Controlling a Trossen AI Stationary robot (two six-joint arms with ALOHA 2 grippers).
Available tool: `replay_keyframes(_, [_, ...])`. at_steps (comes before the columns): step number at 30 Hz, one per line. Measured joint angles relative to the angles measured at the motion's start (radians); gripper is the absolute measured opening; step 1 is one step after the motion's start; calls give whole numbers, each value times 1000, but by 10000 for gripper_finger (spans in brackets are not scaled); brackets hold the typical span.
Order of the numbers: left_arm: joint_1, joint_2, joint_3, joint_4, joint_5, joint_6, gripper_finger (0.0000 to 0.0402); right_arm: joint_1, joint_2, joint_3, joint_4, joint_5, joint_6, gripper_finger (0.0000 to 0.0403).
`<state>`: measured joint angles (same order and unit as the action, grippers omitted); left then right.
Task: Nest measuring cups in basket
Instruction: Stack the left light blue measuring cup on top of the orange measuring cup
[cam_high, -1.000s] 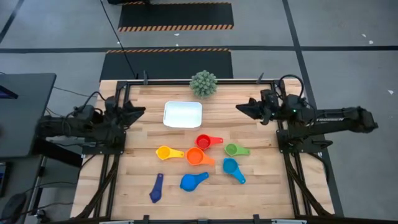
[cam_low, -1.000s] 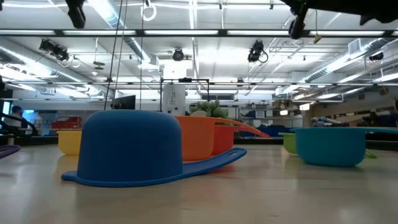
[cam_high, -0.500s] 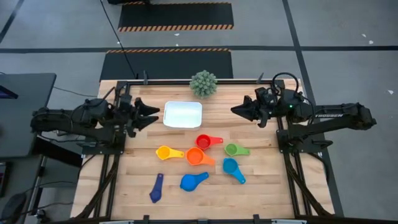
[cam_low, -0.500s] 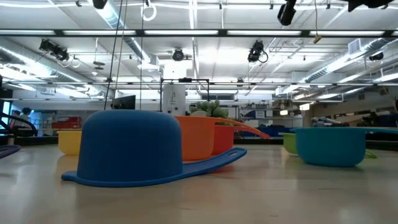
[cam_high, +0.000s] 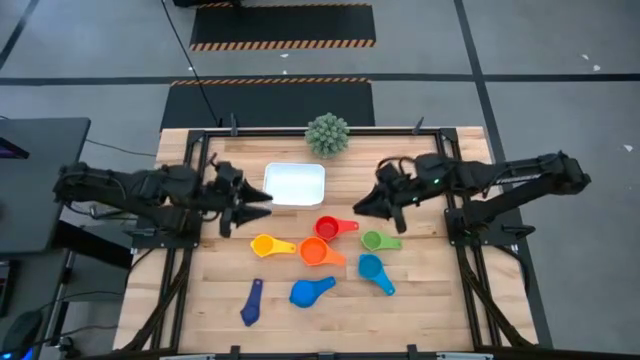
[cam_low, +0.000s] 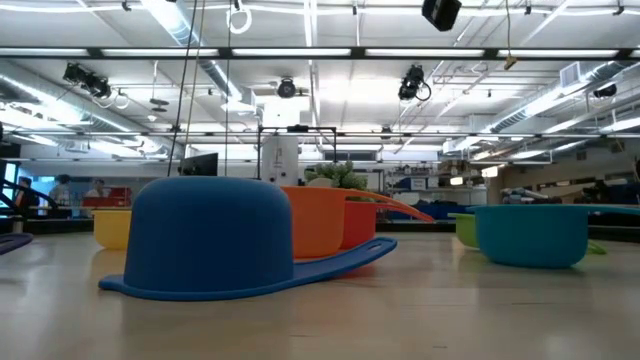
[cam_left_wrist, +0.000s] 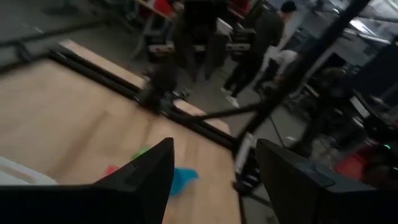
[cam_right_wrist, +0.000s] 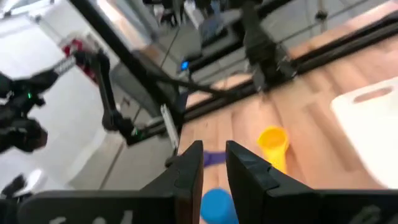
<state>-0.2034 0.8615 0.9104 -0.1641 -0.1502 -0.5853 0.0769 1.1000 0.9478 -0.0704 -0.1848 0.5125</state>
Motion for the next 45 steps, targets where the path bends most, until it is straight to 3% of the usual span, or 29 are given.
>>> replay_keyframes(7, [-112,2,0,-89,-10,-78,231,109,146,30,2,81,122,75])
replay_keyframes(24, [-310,2,0,-229,-11,-215,231,327,507,39,98,172,701,75])
replay_keyframes(36, [-346,2,0,-234,-40,-212,231,345,740,362,-186,211,757,75])
replay_keyframes(45, [-363,2,-1,-223,-54,-219,231,327,815,376,-304,133,866,94])
